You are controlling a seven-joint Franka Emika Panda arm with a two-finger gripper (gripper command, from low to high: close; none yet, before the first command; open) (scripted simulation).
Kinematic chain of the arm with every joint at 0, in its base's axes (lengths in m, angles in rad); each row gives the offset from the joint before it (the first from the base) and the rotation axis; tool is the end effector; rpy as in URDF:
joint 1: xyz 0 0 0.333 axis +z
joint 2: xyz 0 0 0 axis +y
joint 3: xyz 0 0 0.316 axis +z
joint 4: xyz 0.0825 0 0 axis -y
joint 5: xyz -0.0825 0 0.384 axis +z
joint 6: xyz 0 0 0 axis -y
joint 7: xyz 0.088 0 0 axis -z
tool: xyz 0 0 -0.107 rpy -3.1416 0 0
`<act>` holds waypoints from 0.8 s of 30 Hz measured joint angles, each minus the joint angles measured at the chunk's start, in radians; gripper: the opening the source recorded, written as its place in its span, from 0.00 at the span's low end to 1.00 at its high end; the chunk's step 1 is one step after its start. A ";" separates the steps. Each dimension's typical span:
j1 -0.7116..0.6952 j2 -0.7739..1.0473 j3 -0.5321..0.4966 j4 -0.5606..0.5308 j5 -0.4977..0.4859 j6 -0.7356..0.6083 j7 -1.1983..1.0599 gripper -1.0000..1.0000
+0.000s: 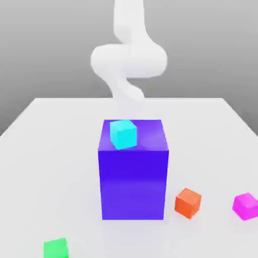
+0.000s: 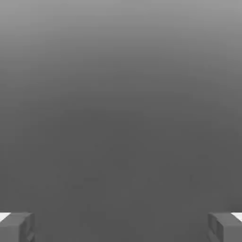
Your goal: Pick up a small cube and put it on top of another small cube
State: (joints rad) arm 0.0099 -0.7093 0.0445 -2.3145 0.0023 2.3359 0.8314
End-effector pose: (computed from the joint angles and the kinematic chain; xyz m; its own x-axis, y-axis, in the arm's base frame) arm 0.3797 0.0265 0.6745 0.5332 -0.7041 0.4690 -0.5200 -0.7101 -0.4747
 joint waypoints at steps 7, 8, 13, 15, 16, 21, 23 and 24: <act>0.031 0.255 0.137 -0.041 -0.014 0.103 0.105 0.50; 0.035 0.291 0.158 -0.047 -0.019 0.117 0.121 0.50; 0.063 0.471 0.256 -0.076 -0.061 0.189 0.218 0.50; 0.077 0.545 0.291 -0.088 -0.087 0.218 0.262 0.50; 0.086 0.582 0.306 -0.093 -0.102 0.231 0.286 0.50; 0.173 0.771 0.354 -0.121 -0.187 0.299 0.412 0.50; 0.209 0.847 0.354 -0.131 -0.217 0.325 0.460 0.50; 0.228 0.884 0.355 -0.137 -0.232 0.338 0.484 0.50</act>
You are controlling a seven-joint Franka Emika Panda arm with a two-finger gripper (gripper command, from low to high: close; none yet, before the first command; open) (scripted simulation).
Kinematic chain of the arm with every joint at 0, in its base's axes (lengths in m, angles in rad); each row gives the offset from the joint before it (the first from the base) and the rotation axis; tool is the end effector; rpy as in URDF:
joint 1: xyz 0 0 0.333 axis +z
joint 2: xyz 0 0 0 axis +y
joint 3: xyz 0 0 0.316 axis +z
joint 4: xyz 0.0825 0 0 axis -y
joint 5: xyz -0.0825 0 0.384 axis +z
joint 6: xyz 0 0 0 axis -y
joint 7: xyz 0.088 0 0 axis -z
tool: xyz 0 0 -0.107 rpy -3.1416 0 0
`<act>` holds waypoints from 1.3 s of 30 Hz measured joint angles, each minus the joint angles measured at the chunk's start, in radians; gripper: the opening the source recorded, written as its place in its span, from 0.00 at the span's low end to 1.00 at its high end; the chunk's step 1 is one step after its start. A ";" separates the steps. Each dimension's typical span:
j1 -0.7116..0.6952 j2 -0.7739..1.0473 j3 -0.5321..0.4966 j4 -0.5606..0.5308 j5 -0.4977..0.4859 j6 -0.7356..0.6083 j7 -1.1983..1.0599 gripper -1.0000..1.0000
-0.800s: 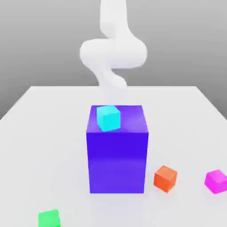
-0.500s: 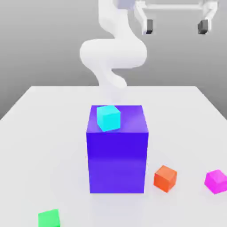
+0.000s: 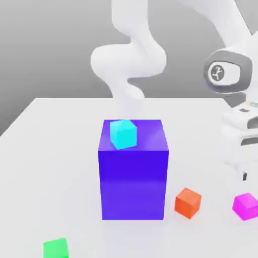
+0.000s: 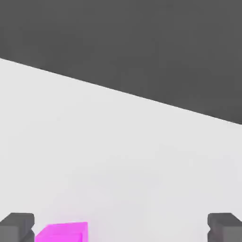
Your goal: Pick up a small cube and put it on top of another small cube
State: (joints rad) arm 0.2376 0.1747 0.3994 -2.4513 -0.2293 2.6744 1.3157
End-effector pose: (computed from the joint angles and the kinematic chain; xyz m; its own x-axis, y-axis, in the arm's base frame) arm 0.3885 0.3005 0.2407 0.8822 -0.4665 0.0631 -0.4642 -0.8844 -0.0493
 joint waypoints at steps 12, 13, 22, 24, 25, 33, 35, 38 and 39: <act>0.170 0.279 -0.135 0.029 -0.165 0.168 0.161 0.00; 0.170 0.279 -0.135 0.029 -0.165 0.169 0.161 0.00; 0.008 0.106 -0.065 0.006 0.003 0.023 -0.004 0.00; -0.071 0.098 -0.104 0.025 0.033 0.000 -0.067 0.00; -0.108 0.095 -0.122 0.033 0.047 -0.010 -0.095 0.00; -0.369 0.060 -0.263 0.072 0.151 -0.070 -0.310 0.00; -0.429 0.063 -0.299 0.084 0.175 -0.075 -0.361 0.00; -0.516 0.151 -0.352 0.132 0.200 -0.031 -0.425 0.00; -0.541 0.192 -0.364 0.151 0.205 -0.009 -0.440 1.00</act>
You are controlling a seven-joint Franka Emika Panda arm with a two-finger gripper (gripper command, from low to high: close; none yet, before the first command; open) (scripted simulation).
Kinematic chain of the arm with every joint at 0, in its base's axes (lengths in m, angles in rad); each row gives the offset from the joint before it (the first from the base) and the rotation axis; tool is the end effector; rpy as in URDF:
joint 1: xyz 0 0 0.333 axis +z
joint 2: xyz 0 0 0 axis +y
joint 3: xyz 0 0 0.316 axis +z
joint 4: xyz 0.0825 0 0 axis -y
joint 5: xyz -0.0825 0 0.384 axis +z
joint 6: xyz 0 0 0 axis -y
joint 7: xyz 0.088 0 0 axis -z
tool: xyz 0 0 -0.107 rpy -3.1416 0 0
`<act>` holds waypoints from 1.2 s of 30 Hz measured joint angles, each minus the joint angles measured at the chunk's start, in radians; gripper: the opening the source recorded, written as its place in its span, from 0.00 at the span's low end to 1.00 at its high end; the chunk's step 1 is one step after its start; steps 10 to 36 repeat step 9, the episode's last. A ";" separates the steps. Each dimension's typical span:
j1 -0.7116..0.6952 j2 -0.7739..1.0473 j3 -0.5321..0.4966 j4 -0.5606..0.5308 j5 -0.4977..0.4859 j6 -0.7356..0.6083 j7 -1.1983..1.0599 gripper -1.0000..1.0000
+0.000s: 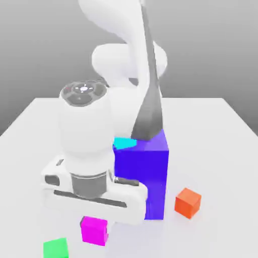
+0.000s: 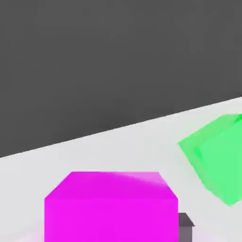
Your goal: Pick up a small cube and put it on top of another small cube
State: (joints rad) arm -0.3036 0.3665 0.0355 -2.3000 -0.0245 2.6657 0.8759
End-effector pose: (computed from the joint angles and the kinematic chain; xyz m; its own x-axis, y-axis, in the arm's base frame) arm 0.5087 -0.1384 0.1878 0.4316 -0.9021 -0.0014 -0.9021 -0.4316 -0.0006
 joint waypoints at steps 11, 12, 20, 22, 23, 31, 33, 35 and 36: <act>-0.025 -0.037 -0.008 0.014 0.010 -0.050 -0.018 1.00; -0.025 -0.037 -0.008 0.014 0.010 -0.050 -0.018 1.00; -0.025 -0.037 -0.008 0.014 0.010 -0.050 -0.018 1.00; -0.025 -0.037 -0.008 0.014 0.010 -0.050 -0.018 1.00; -0.025 -0.037 -0.008 0.014 0.010 -0.050 -0.018 1.00; -0.025 -0.037 -0.008 0.014 0.010 -0.050 -0.018 1.00; -0.025 -0.037 -0.008 0.014 0.010 -0.050 -0.018 1.00; -0.025 -0.037 -0.008 0.014 0.010 -0.050 -0.018 1.00; -0.025 -0.037 -0.008 0.014 0.010 -0.050 -0.018 1.00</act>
